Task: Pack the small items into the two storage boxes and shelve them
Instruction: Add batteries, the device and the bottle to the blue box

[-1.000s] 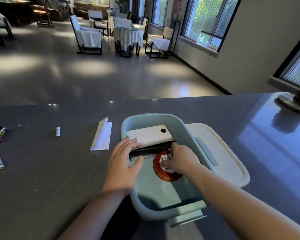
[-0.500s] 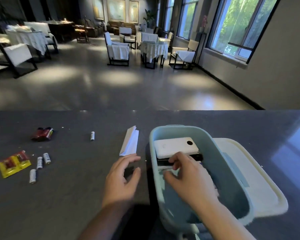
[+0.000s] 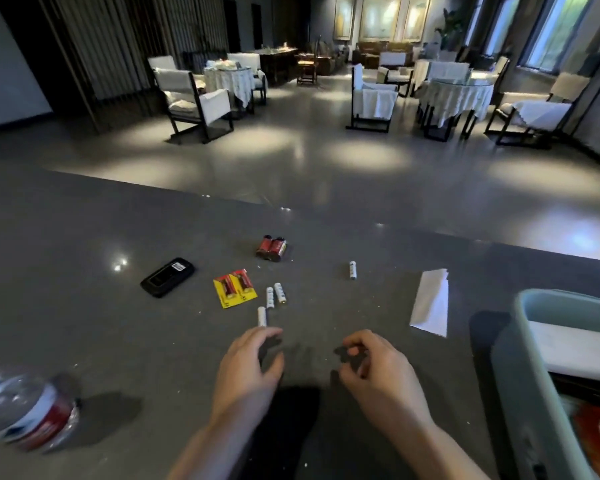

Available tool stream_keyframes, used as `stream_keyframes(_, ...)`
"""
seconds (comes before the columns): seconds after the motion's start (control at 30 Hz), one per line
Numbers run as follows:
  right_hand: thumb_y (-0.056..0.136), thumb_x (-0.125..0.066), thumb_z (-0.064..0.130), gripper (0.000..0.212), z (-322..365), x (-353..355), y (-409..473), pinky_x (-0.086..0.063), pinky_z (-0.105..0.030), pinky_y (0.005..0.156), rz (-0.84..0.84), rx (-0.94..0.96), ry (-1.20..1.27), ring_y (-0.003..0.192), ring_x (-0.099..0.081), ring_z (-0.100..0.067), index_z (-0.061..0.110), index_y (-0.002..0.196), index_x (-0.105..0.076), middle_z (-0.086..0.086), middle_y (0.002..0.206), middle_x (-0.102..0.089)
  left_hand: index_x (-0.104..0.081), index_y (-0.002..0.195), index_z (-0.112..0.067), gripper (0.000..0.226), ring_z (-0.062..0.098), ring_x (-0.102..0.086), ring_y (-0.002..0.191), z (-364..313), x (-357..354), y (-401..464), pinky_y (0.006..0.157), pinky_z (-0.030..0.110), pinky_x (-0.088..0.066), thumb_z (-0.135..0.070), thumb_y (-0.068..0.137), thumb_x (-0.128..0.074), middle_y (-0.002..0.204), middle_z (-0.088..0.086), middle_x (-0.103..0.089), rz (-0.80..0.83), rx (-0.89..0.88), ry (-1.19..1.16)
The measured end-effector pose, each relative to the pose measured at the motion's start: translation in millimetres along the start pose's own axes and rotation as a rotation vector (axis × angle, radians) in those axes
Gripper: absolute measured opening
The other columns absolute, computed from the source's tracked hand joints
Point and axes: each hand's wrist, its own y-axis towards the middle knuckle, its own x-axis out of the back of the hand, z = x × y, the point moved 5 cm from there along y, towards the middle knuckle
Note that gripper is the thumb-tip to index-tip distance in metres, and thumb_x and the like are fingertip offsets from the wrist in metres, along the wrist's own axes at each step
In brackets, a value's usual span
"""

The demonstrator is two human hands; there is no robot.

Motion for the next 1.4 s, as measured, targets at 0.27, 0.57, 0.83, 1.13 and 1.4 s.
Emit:
stream_keyframes(0.27, 0.085, -0.063, 0.025, 0.045, 48.1, -53.0, 107.0, -0.048, -0.032, 0.089, 0.185, 0.232, -0.249, 0.11, -0.057, -0.018, 0.025, 0.128, -0.053, 0.005, 0.127, -0.053, -0.053, 0.129, -0.025, 0.054, 0.016, -0.047, 0.122, 31.1, -0.6, 109.2, 0.101, 0.031, -0.037, -0.032, 0.078, -0.071, 0.129, -0.006, -0.056, 0.2, -0.096, 0.339)
stream_keyframes(0.57, 0.087, -0.062, 0.03, 0.055, 61.3, -99.9, 177.1, -0.042, -0.043, 0.1, 0.459, 0.285, -0.482, 0.125, -0.045, -0.026, 0.028, 0.139, -0.041, -0.002, 0.135, -0.044, -0.058, 0.111, -0.029, 0.04, 0.019, -0.053, 0.102, 51.2, -22.1, 142.4, 0.083, 0.033, -0.042, -0.036, 0.072, -0.066, 0.106, -0.005, -0.062, 0.371, -0.125, 0.444)
stream_keyframes(0.83, 0.084, -0.065, 0.043, 0.049, 59.6, -87.6, 165.5, -0.045, -0.039, 0.091, 0.378, 0.29, -0.592, 0.116, -0.048, -0.024, 0.016, 0.123, -0.05, -0.004, 0.123, -0.048, -0.061, 0.107, -0.027, 0.042, 0.016, -0.052, 0.1, 49.0, -19.7, 140.5, 0.082, 0.031, -0.042, -0.043, 0.068, -0.069, 0.101, -0.006, -0.059, 0.322, -0.056, 0.408)
stream_keyframes(1.13, 0.077, -0.071, 0.048, 0.044, 24.3, 89.9, 14.4, -0.046, -0.026, 0.085, -0.014, 0.225, -0.209, 0.1, -0.052, -0.005, 0.027, 0.112, -0.053, 0.013, 0.108, -0.053, -0.065, 0.102, -0.03, 0.046, 0.014, -0.056, 0.101, -91.4, -20.6, 58.0, 0.084, 0.027, -0.037, -0.039, 0.059, -0.079, 0.099, -0.011, -0.062, 0.183, -0.183, -0.037)
stream_keyframes(1.4, 0.068, -0.064, 0.06, 0.047, -112.9, 229.5, -116.1, -0.043, -0.015, 0.075, -0.247, -0.05, -0.245, 0.089, -0.056, -0.001, 0.035, 0.108, -0.056, 0.021, 0.097, -0.053, -0.064, 0.096, -0.04, 0.045, -0.011, -0.05, 0.1, -213.5, -105.3, -29.1, 0.079, -0.003, -0.03, -0.032, 0.058, -0.085, 0.098, -0.026, -0.06, 0.418, -0.295, -0.229)
